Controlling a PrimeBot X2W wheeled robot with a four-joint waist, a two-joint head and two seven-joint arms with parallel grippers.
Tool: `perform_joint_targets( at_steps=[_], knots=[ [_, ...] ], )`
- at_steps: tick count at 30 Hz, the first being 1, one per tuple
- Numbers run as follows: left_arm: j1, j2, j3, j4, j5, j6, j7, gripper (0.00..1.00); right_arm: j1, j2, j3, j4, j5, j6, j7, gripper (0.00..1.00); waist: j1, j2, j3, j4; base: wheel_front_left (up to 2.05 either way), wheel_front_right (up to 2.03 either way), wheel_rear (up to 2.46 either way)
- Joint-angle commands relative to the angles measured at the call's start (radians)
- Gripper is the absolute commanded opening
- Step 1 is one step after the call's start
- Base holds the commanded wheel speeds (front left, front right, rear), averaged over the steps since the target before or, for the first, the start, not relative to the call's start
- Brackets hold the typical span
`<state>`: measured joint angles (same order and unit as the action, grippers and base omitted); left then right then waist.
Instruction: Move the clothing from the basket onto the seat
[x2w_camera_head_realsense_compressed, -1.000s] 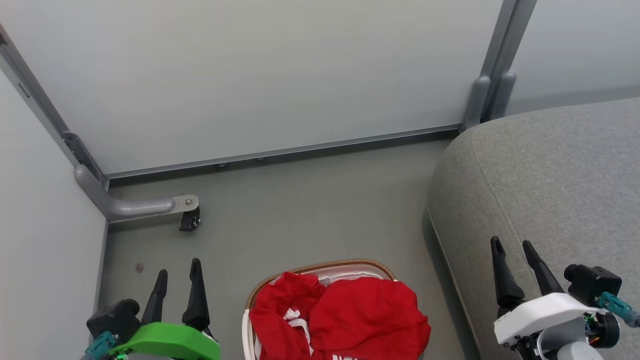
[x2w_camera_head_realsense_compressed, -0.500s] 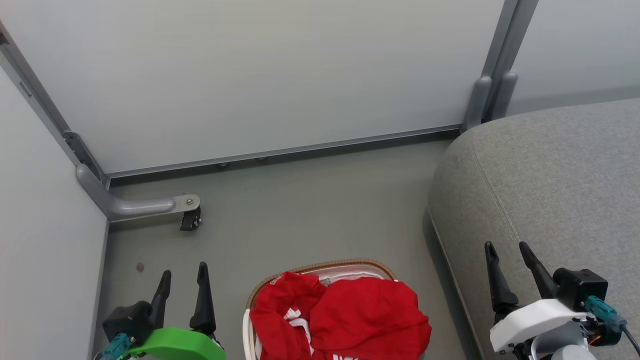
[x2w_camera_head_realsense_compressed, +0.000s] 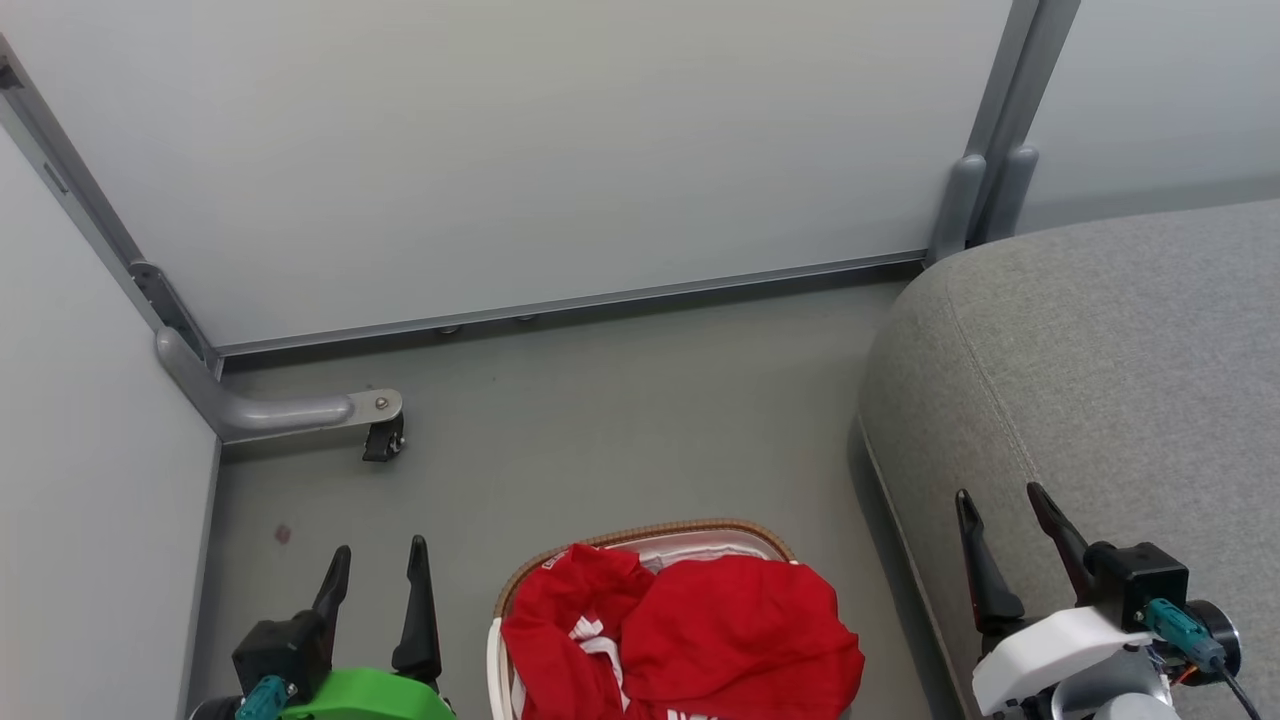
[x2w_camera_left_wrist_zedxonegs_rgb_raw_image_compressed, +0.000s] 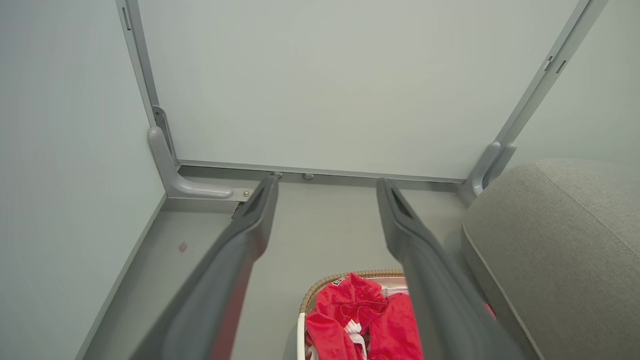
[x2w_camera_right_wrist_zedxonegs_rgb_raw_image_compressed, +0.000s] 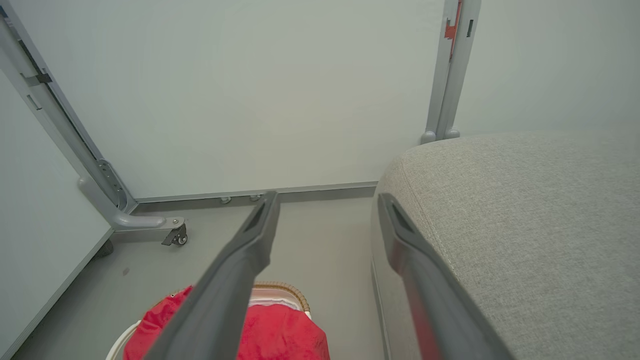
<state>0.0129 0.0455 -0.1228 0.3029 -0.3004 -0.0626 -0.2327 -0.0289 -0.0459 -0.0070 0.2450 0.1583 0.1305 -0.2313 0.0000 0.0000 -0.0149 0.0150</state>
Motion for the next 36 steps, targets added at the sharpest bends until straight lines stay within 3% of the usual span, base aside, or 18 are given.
perform_joint_targets(
  at_steps=[1, 16, 36],
  knots=[
    [0.013, 0.007, -0.001, 0.004, 0.023, 0.003, -0.009, 1.00, 0.015, -0.006, 0.002, 0.001, -0.021, 0.000, -0.010, 1.00, 0.0000, 0.0000, 0.000, 0.001, 0.00, 0.00, 0.00],
    [0.020, 0.008, -0.012, 0.024, 0.108, 0.010, -0.036, 1.00, 0.018, -0.007, 0.008, 0.008, -0.126, 0.000, -0.036, 1.00, 0.0000, 0.0000, 0.000, 0.004, 0.00, 0.00, 0.00],
    [0.015, 0.008, -0.013, 0.035, 0.094, 0.005, -0.032, 1.00, 0.010, -0.007, 0.006, 0.006, -0.117, 0.000, -0.036, 1.00, 0.0000, 0.0000, 0.004, 0.002, 0.00, 0.00, 0.00]
  ],
)
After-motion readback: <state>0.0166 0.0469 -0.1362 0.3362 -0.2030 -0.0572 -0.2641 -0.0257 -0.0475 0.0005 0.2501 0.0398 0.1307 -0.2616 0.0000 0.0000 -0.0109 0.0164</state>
